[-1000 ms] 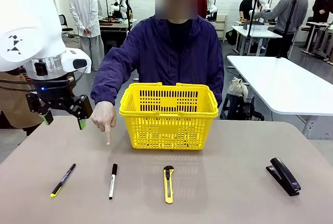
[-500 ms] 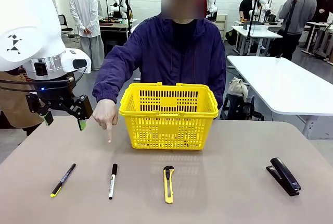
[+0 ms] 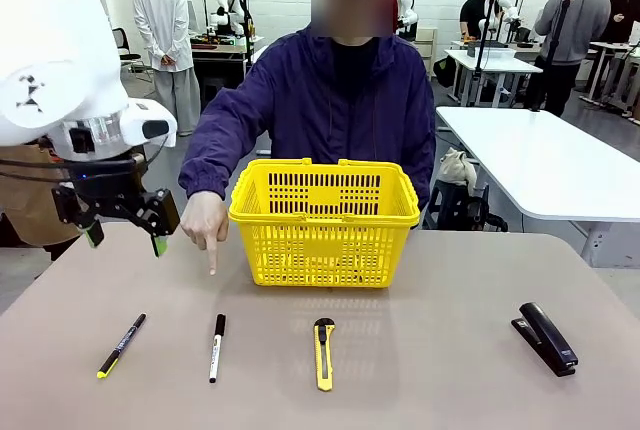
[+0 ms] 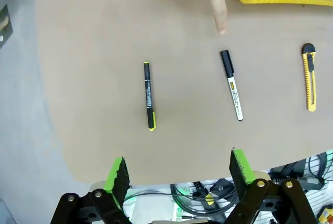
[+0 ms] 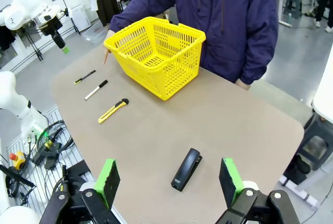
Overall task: Place the items the person wants into the basket.
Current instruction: Pick up the item the person points to and place it in the Market Basket.
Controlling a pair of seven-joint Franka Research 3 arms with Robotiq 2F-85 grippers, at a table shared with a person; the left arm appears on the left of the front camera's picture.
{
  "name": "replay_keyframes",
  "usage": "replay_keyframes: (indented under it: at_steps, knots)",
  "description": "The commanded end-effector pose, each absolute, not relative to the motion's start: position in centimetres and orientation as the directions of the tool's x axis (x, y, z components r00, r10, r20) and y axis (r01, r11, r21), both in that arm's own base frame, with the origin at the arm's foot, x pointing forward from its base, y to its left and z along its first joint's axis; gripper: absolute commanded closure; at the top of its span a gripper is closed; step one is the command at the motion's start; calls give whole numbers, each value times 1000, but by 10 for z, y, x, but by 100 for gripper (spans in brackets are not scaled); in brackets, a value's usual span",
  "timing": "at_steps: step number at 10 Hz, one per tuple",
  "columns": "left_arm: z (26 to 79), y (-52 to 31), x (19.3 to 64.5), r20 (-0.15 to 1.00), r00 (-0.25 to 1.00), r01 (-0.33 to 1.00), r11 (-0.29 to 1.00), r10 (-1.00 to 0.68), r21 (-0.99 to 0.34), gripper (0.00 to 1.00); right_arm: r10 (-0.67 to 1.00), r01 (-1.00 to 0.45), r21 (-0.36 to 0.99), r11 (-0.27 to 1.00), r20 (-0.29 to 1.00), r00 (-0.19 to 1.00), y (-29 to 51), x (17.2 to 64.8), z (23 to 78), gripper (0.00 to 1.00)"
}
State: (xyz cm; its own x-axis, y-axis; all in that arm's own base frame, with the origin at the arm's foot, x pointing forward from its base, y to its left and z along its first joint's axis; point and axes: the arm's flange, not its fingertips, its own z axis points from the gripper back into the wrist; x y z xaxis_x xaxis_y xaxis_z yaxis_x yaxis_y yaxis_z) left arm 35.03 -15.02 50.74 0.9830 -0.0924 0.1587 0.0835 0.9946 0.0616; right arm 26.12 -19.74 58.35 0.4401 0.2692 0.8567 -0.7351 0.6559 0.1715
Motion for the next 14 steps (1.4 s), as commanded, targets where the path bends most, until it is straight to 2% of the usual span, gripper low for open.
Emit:
replay_keyframes:
  at_steps: [1,4,7,11,14]
  knots:
    - [472,-174,339,170,985,18,1000,-19,8,0,259,-748,165,643,872,415,-198,263,583,0]
    - [421,-208,337,109,987,-117,993,116,6,0,259,-748,165,643,872,415,-198,263,583,0]
    - [377,-230,349,39,980,-196,981,196,2,0,259,-748,165,643,872,415,-198,263,583,0]
    - [344,-241,359,40,982,-183,982,185,-51,0,259,-748,165,643,872,415,-198,263,583,0]
    - [323,-247,371,22,985,-168,986,169,-14,0,259,-748,165,643,872,415,-198,263,583,0]
